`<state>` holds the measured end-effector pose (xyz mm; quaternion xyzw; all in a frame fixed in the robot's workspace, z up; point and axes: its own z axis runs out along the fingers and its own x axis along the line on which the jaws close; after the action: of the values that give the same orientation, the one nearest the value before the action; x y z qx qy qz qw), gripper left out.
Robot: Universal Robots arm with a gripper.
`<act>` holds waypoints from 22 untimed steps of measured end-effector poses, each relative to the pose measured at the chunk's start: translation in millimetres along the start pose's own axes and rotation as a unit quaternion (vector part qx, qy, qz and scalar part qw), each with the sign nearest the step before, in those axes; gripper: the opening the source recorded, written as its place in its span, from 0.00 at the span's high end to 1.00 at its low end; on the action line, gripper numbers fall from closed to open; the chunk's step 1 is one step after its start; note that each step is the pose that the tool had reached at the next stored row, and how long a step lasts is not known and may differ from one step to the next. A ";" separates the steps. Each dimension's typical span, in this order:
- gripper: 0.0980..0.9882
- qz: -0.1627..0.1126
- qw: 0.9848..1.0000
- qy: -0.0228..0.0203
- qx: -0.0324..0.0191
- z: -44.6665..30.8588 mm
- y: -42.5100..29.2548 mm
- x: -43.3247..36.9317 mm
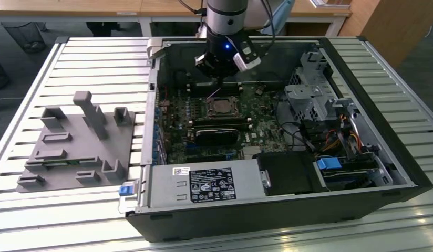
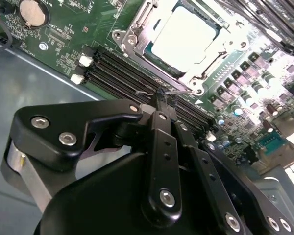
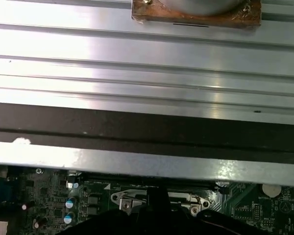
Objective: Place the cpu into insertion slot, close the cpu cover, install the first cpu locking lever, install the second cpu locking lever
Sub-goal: 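Install the first cpu locking lever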
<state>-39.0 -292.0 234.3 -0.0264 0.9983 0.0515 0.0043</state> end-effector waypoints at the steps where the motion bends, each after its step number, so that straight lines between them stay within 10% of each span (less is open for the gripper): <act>1: 0.99 0.000 1.000 0.000 0.000 1.0 0.2 -0.6; 22: 0.99 0.000 1.000 0.003 0.000 27.7 -0.1 -22.2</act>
<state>-16.6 -288.1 207.0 -0.0262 0.9983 0.0516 0.0013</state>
